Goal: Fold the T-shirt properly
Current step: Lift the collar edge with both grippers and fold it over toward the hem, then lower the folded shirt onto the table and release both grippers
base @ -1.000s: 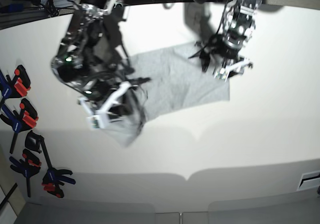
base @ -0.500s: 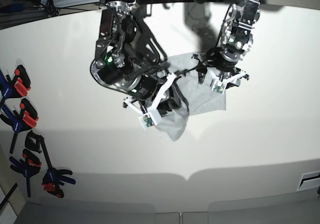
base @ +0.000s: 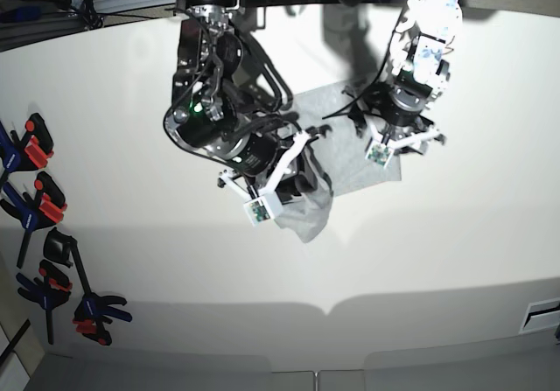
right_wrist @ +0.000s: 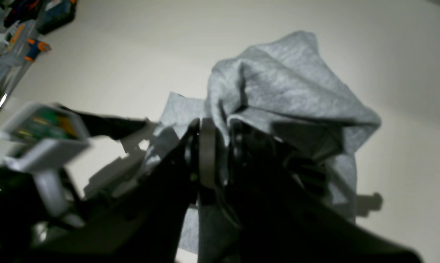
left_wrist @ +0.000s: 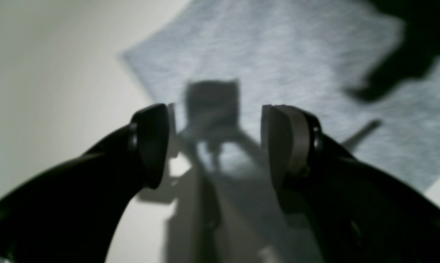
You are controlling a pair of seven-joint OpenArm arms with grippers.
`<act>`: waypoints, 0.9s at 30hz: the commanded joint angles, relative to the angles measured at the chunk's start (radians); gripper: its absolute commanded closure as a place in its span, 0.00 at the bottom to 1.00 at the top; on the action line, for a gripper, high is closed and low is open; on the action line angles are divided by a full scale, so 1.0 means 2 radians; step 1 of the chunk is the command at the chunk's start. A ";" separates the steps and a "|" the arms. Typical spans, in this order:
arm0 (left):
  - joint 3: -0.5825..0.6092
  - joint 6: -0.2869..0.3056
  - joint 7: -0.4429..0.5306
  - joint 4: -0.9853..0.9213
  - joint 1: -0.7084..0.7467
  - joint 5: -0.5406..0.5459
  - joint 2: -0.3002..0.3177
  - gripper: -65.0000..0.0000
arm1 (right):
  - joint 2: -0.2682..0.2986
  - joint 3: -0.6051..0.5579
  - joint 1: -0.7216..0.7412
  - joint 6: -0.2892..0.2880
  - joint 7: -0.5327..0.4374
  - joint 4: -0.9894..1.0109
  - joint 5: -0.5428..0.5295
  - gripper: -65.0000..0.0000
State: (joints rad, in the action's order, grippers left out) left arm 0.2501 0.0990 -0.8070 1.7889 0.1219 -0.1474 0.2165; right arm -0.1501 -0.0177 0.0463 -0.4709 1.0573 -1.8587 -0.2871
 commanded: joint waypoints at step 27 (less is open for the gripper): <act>0.000 -0.162 -0.078 0.058 -0.004 -0.224 0.013 0.39 | -0.003 -0.145 0.010 0.064 -0.076 0.088 0.032 1.00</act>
State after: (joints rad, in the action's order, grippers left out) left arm 0.2508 -0.2081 -0.9749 1.8858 0.1246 -0.5709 0.2409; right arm -0.1471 -0.3046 0.0490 -0.3428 0.9352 -1.6669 -0.2077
